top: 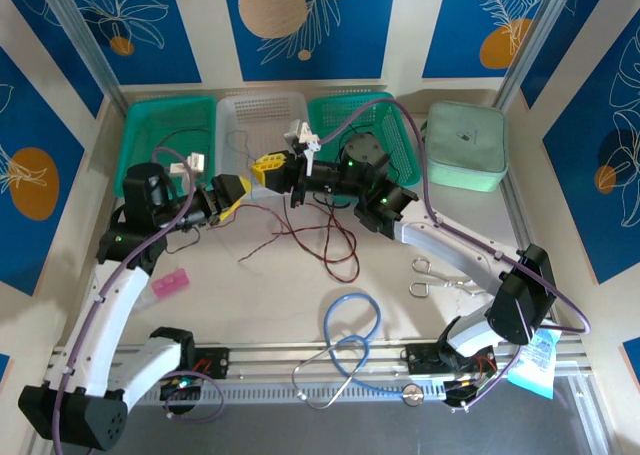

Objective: Untangle the cables

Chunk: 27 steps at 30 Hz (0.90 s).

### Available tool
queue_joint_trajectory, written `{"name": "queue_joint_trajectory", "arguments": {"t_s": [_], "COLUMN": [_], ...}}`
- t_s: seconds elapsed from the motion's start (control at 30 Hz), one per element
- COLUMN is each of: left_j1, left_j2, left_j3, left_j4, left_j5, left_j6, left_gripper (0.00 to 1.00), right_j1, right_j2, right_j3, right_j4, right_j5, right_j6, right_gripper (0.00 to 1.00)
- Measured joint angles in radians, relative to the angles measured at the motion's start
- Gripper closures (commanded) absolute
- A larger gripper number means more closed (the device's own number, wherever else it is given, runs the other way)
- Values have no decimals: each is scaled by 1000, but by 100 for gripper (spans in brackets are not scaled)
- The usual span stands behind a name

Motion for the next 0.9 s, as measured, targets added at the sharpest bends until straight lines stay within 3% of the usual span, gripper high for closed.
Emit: {"name": "queue_joint_trajectory", "arguments": {"t_s": [0.43,0.9], "left_j1": [0,0], "left_j2": [-28,-167], "left_j3": [122,-109], "left_j4": [-101,85], "left_j5": [-71,-60], "left_j6": [33,-239], "left_gripper": [23,22], "right_j1": [0,-6], "right_j2": [-3,-8], "right_j3": [-5,-26], "right_j4": [0,27], "right_j5": [55,125], "right_j6": [-16,-25], "right_gripper": [100,100]}}
